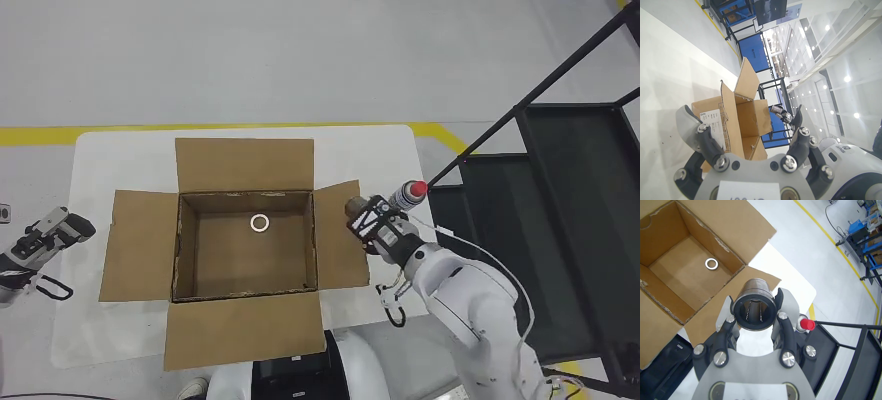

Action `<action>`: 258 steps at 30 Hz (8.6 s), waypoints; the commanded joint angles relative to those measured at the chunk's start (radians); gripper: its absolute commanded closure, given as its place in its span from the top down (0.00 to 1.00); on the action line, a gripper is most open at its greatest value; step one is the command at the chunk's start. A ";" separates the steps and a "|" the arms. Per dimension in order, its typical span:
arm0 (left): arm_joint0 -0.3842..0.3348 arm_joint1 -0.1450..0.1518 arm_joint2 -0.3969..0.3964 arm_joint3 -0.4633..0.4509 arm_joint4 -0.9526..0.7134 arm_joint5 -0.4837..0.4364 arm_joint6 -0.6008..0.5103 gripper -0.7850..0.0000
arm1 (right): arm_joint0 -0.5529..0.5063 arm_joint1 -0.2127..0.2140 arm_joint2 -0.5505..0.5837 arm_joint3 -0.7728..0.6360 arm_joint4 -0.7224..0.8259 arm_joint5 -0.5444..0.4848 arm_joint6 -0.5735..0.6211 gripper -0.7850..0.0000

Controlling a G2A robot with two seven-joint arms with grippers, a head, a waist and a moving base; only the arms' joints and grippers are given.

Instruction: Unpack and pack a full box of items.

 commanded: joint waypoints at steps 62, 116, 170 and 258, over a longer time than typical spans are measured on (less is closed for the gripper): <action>0.000 0.000 0.000 0.000 0.000 0.000 0.000 1.00 | 0.157 0.054 0.110 0.758 0.329 0.156 0.027 0.39; 0.000 0.000 0.000 0.000 0.000 0.000 0.000 1.00 | 0.531 -0.072 -0.705 0.577 0.104 0.433 -0.076 1.00; 0.000 0.000 0.000 0.000 0.000 0.000 0.000 1.00 | 0.572 -0.220 -0.839 0.912 0.421 1.079 -0.362 1.00; 0.000 0.000 0.000 0.000 0.000 0.000 0.000 1.00 | 0.575 -0.450 -0.787 1.196 0.433 1.189 -0.709 0.00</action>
